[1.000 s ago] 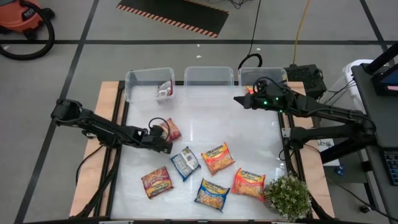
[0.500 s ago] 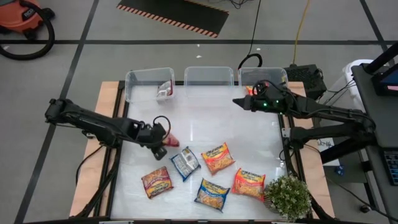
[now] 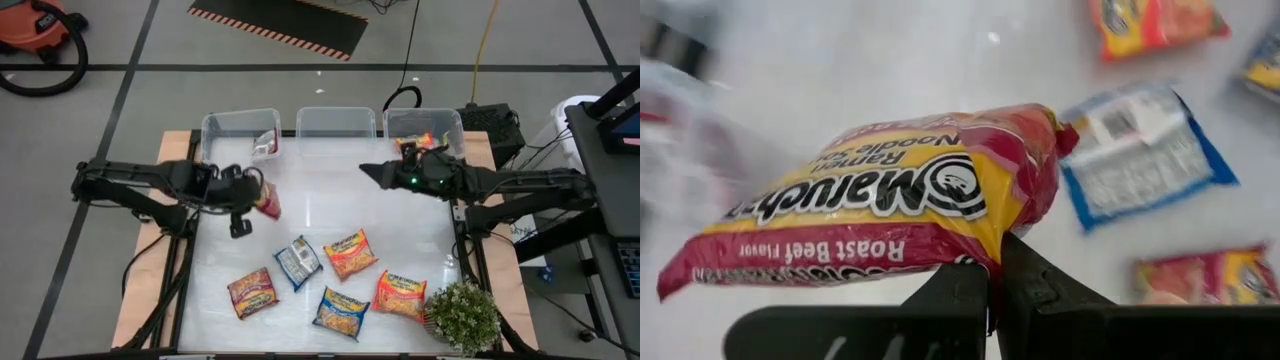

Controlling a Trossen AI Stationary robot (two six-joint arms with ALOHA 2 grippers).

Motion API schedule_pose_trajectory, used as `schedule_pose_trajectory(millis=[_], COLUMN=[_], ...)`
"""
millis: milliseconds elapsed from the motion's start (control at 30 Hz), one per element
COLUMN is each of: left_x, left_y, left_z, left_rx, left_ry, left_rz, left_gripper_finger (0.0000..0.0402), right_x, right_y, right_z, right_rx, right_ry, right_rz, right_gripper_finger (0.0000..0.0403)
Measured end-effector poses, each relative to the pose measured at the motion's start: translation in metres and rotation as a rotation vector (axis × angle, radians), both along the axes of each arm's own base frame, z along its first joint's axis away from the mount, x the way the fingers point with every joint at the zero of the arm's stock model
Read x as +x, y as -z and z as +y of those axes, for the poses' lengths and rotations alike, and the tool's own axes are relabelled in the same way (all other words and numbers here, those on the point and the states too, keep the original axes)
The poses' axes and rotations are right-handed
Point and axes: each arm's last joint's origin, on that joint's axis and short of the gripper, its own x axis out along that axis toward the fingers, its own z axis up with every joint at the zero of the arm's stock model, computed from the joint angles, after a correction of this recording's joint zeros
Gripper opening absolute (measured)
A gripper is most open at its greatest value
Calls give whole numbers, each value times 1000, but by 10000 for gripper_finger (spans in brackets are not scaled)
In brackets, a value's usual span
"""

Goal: Sort Maruchan noodles
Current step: Put the top red noodle pack into the left transparent bin

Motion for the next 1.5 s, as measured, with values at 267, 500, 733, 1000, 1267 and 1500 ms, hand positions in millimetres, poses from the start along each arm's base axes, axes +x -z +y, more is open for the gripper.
schedule_pose_trajectory(millis=[267, 500, 733, 1000, 1267, 1500], left_x=[-2, -12, -22, -28, -33, -39], left_y=[-28, -43, -52, -61, -61, -57], left_z=[40, 76, 99, 115, 129, 137], left_rx=[60, 76, 68, 82, 94, 118], left_ry=[-130, -315, -472, -645, -873, -1078], left_rz=[-73, -120, -161, -247, -296, -341], left_gripper_finger=[3, 3, 3, 3, 3, 3], right_x=[21, 21, 13, 0, -18, -34], right_y=[13, 15, 7, -4, -8, 0], right_z=[27, 36, 25, 6, -10, -10], right_rx=[-13, -27, -193, -428, -493, -473], right_ry=[-116, -157, -151, -112, -63, -116], right_rz=[25, 41, 74, 122, 209, 323], right_gripper_finger=[148, 148, 148, 148, 148, 148])
